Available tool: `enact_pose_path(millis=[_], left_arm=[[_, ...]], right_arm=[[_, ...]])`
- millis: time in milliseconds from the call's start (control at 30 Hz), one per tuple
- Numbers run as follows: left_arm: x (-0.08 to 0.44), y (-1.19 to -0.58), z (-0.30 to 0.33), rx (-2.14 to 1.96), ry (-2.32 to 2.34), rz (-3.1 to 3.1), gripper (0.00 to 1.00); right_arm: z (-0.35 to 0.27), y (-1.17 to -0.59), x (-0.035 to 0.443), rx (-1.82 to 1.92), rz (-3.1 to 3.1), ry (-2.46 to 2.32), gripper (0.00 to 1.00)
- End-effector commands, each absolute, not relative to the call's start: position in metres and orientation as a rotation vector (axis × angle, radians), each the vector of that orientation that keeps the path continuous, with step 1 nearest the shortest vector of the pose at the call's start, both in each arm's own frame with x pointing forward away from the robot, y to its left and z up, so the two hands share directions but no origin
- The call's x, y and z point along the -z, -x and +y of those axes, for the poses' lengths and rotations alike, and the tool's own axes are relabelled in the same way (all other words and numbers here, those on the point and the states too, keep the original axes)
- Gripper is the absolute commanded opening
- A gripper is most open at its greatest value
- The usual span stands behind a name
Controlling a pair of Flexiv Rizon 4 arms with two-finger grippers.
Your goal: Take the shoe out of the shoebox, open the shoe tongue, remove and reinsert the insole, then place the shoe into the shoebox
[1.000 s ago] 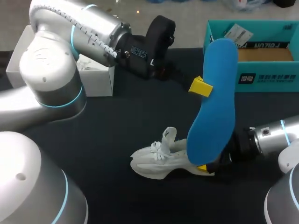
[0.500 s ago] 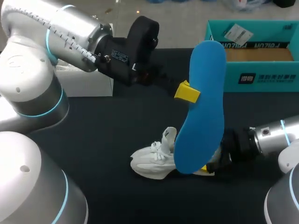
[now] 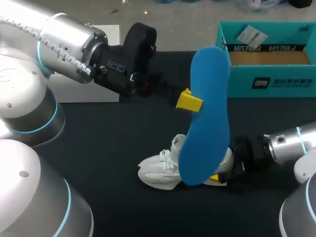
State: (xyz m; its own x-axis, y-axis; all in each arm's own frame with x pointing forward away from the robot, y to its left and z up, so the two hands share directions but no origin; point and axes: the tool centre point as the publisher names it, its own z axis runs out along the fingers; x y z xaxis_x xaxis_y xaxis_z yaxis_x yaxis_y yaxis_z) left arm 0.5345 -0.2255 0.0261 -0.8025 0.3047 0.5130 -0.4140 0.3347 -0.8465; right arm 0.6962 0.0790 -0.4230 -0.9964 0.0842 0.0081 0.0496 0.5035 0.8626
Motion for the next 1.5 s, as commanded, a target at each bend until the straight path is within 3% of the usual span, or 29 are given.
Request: enact_pose_path(millis=[33,600,667,800,867,900,933,1500], left_arm=[[-0.025,-0.534,-0.225,-1.521,-0.096,-1.992,0.0],[-0.025,-0.534,-0.225,-1.521,-0.096,-1.992,0.0],[-0.025,-0.534,-0.225,-1.521,-0.096,-1.992,0.0],[-0.025,-0.534,-0.225,-1.521,-0.096,-1.992,0.0],[-0.025,-0.534,-0.225,-1.521,-0.096,-1.992,0.0],[-0.025,-0.534,-0.225,-1.521,-0.096,-1.992,0.0],[-0.025,-0.534,-0.225,-1.521,-0.096,-1.992,0.0],[-0.025,-0.534,-0.225,-1.521,-0.096,-1.992,0.0]], right_arm=[[0.081,-0.697,0.432,-1.539,2.695,-0.122,0.0],[0.081,-0.697,0.432,-1.539,2.695,-0.122,0.0],[0.081,-0.697,0.432,-1.539,2.695,-0.122,0.11],[0.081,-0.697,0.432,-1.539,2.695,-0.122,0.22],[0.081,-0.697,0.432,-1.539,2.695,-0.122,0.34],[0.081,-0.697,0.432,-1.539,2.695,-0.122,0.48],[0.081,-0.697,0.432,-1.539,2.695,-0.122,1.0],[0.053,-0.707,0.397,-1.153,2.79,-0.127,1.0]])
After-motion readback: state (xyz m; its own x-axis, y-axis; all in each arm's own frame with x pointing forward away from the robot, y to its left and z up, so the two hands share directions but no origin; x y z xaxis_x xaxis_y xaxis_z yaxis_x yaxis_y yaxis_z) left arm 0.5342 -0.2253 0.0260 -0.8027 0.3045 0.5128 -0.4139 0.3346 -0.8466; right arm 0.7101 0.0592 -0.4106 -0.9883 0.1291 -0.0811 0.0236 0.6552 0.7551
